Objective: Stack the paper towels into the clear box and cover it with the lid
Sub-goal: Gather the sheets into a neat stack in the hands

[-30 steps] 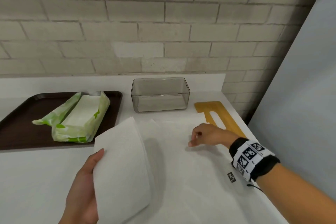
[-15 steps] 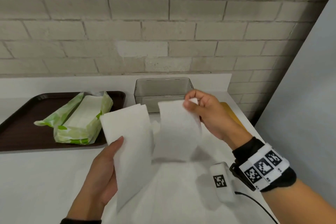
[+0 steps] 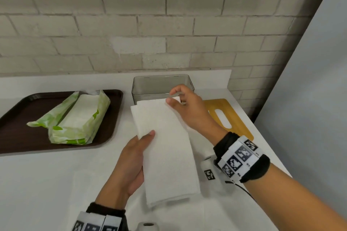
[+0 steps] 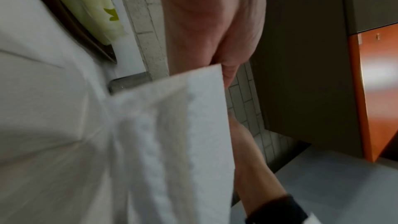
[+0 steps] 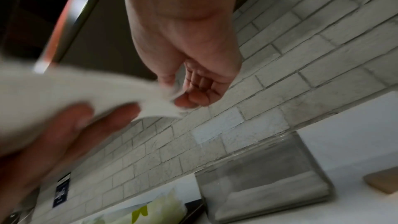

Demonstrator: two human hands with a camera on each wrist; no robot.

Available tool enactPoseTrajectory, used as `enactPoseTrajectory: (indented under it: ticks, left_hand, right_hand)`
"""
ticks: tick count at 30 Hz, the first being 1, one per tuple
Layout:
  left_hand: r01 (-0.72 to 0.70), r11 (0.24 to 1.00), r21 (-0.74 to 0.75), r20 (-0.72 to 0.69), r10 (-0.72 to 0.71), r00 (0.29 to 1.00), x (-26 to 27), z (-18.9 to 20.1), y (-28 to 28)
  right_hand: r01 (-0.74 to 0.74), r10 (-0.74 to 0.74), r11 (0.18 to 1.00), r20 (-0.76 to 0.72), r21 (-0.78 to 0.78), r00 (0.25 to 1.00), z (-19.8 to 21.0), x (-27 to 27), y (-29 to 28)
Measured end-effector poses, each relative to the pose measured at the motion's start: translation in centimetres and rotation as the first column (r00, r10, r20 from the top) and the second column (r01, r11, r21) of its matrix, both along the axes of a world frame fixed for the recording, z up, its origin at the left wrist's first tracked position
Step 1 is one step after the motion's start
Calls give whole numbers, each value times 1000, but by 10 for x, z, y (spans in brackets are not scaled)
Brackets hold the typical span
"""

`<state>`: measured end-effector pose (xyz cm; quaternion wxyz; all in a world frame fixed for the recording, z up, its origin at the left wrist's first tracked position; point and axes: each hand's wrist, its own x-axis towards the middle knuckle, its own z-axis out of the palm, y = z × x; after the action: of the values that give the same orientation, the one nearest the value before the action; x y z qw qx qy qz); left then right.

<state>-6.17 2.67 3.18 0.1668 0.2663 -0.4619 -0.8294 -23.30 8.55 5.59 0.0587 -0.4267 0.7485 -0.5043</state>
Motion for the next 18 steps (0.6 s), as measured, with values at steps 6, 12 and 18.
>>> enactPoseTrajectory:
  ticks: [6, 12, 18]
  left_hand:
    - [-125, 992, -9, -9, 125, 992, 25, -14, -11]
    - [-160, 987, -8, 26, 160, 987, 39, -22, -10]
    - [-181, 983, -8, 48, 181, 982, 50, -27, -5]
  right_hand:
    - [-204, 257, 839, -36, 505, 966, -22, -26, 60]
    - [-184, 545, 417, -83, 890, 834, -66, -18, 78]
    - [-156, 570, 490, -180, 858, 801, -68, -18, 81]
